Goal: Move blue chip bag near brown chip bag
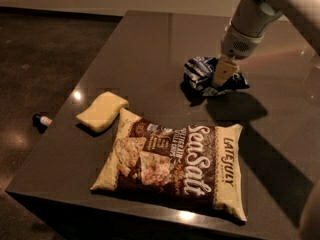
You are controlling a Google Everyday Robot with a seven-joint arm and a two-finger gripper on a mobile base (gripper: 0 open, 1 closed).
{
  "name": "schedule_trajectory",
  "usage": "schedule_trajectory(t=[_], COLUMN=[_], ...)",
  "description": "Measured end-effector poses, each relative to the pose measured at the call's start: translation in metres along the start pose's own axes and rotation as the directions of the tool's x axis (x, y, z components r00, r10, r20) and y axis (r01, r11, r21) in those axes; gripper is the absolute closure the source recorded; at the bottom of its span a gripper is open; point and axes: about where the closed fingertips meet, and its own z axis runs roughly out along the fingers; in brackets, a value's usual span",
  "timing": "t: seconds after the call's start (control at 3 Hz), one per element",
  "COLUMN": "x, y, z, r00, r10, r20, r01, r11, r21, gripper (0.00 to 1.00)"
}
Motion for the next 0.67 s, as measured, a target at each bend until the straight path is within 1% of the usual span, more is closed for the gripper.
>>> schedule_trajectory(t=[0.33, 0.67], x=[-0.023, -0.051], y=[0.024, 0.052], z=[-0.016, -0.039], r00=[0.998, 0.987], r10=[-0.056, -0.125], r20=[0.040, 0.099], r01=[0.056, 0.130], r11=[0.9984, 0.9903], r21=[-0.011, -0.048], gripper=[0.86, 0.96])
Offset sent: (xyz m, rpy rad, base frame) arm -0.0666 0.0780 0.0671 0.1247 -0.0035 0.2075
